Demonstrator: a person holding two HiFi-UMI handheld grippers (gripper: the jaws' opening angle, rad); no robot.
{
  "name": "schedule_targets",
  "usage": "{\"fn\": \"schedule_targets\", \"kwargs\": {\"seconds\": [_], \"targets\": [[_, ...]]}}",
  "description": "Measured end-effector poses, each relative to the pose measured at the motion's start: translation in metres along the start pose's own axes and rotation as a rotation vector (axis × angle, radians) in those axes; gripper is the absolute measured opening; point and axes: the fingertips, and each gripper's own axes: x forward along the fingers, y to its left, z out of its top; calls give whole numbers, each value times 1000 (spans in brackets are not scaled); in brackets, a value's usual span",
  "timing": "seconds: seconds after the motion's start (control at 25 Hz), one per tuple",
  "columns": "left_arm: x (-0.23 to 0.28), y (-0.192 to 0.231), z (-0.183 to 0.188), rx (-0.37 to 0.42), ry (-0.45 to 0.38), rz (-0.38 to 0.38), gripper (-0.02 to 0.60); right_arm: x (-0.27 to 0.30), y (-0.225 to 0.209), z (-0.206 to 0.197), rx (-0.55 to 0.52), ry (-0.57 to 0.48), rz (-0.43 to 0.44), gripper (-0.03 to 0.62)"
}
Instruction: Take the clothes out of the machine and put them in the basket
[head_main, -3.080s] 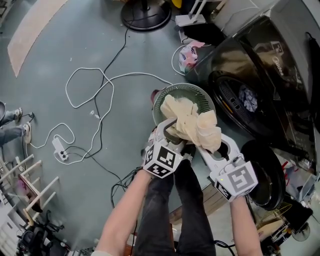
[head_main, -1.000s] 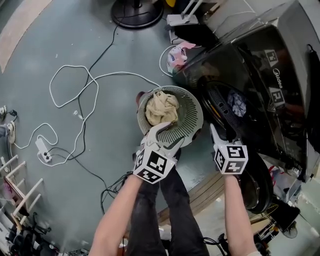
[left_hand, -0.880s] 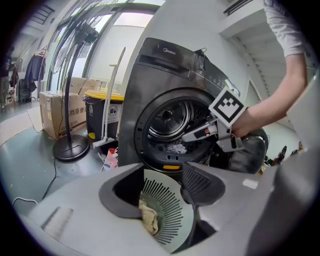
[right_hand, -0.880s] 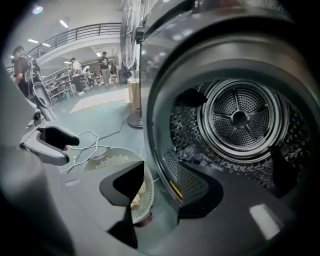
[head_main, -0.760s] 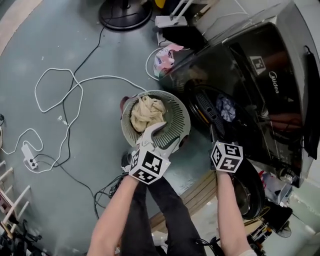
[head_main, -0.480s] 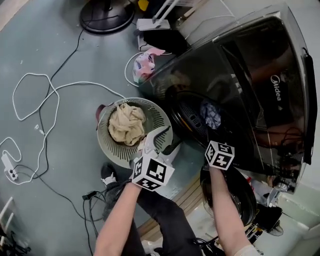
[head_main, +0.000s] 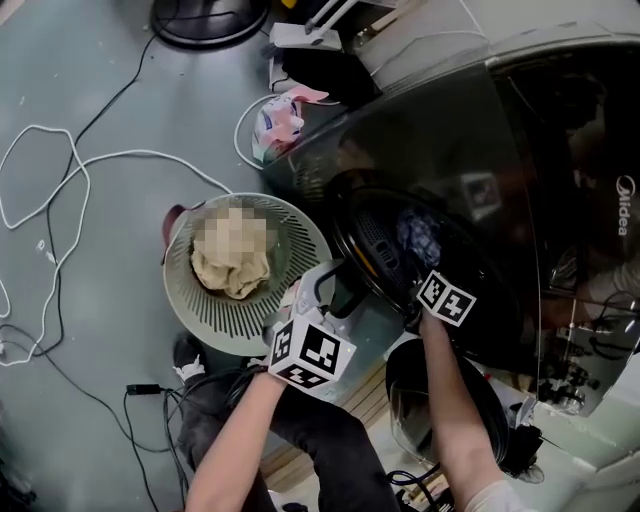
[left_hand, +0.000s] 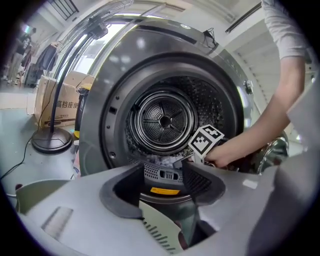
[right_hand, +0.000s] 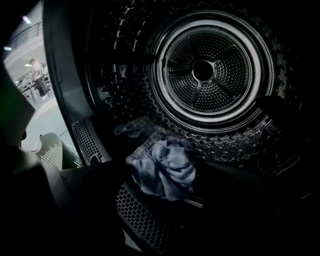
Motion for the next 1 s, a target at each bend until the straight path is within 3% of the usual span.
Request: {"fn": "schedule_targets", "kwargs": {"seconds": [0.16, 0.2, 0.28, 0.32, 0.52, 1.0], "targets": [[-3, 12, -5, 1, -1, 13, 291, 16, -5, -4, 145, 44, 14, 426], [-4, 16, -5, -9, -2, 21, 290, 18, -3, -6, 145, 62, 12, 383], [-7, 21, -8, -29, 2, 36, 290, 17, 2, -9, 77, 89, -13, 175], [-9, 22, -9, -35, 5, 41, 290, 14, 5, -9, 35, 85, -25, 124], [-22, 17, -4, -39, 19, 40, 290, -28, 39, 6, -127, -54, -29, 95], [-83, 1, 39, 2, 67, 52, 290, -135, 85, 33, -100, -204, 55, 89]]}}
